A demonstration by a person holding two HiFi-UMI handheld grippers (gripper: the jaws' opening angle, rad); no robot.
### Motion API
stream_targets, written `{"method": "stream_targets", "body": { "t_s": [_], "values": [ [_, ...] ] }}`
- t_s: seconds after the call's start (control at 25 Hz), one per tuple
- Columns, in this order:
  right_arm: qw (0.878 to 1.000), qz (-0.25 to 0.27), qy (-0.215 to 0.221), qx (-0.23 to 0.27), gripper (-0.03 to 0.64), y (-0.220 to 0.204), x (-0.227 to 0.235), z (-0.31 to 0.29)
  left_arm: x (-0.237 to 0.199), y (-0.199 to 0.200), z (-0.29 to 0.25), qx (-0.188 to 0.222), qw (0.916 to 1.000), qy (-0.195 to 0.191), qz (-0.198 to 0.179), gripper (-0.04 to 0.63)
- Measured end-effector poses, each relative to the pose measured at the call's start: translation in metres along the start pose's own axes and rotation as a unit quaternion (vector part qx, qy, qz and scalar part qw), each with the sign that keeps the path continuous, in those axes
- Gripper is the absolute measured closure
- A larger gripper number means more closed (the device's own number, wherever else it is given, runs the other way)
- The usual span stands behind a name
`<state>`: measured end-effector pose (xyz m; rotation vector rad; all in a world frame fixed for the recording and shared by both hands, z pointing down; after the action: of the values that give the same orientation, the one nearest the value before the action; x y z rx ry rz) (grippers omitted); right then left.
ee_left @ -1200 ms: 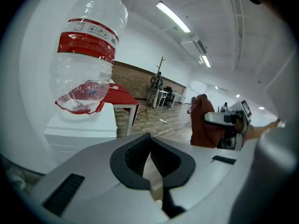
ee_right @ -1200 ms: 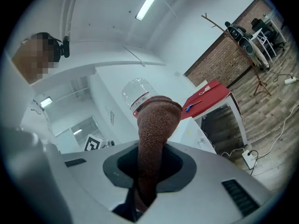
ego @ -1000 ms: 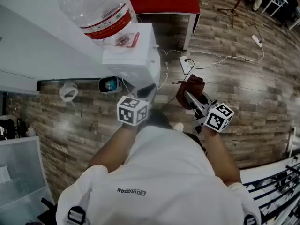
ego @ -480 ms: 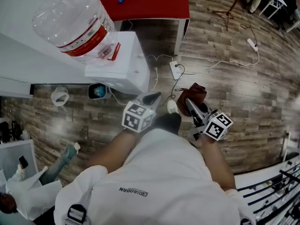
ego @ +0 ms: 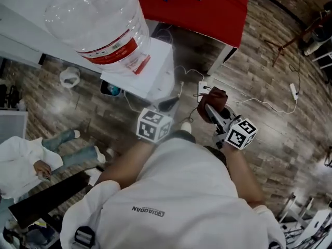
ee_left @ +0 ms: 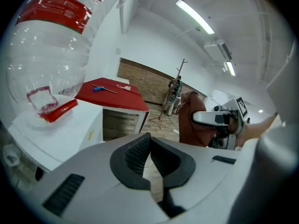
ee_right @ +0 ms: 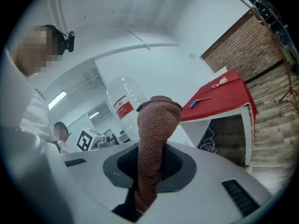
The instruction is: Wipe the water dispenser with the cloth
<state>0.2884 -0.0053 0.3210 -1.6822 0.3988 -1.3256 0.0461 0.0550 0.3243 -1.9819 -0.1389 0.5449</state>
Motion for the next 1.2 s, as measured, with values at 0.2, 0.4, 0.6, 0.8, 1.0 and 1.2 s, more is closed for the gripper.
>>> {"method": "stream_targets", "body": {
  "t_s": [0.2,0.4,0.6,0.8,1.0,1.2],
  "values": [
    [0.994,0.006,0.084,-0.067,0.558,0.012,0.010,-0.072,-0.024,0.018,0.017,0.040,0.9957,0.079,0.026,0.606],
    [0.976,0.015,0.168,-0.139,0.558,0.016,0.013,-0.128,-0.033,0.013,0.034,0.078,0.9798,0.170,0.071,0.606],
    [0.949,0.016,0.246,-0.198,0.558,0.011,0.023,-0.164,-0.025,0.004,0.041,0.105,0.9567,0.250,0.106,0.606],
    [0.903,0.026,0.332,-0.273,0.558,0.008,0.044,-0.194,-0.009,-0.010,0.028,0.133,0.9107,0.361,0.150,0.606],
    [0.867,0.023,0.390,-0.310,0.558,0.008,0.062,-0.203,0.019,-0.014,0.002,0.161,0.8690,0.430,0.184,0.606],
    [0.842,0.019,0.427,-0.329,0.558,0.006,0.073,-0.199,0.050,-0.016,-0.021,0.172,0.8408,0.474,0.196,0.606]
  ]
}}
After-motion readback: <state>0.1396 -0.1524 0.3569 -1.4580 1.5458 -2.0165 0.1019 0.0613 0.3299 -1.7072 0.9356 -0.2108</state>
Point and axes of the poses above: the fingertips, and each gripper's own axes: z backward along the fingers, x to its right, y out of its top, the point moved 10 cm from there along z, backward along the fingers, and after that the axes turned 11 degrees about x, right-handed, at the moved point
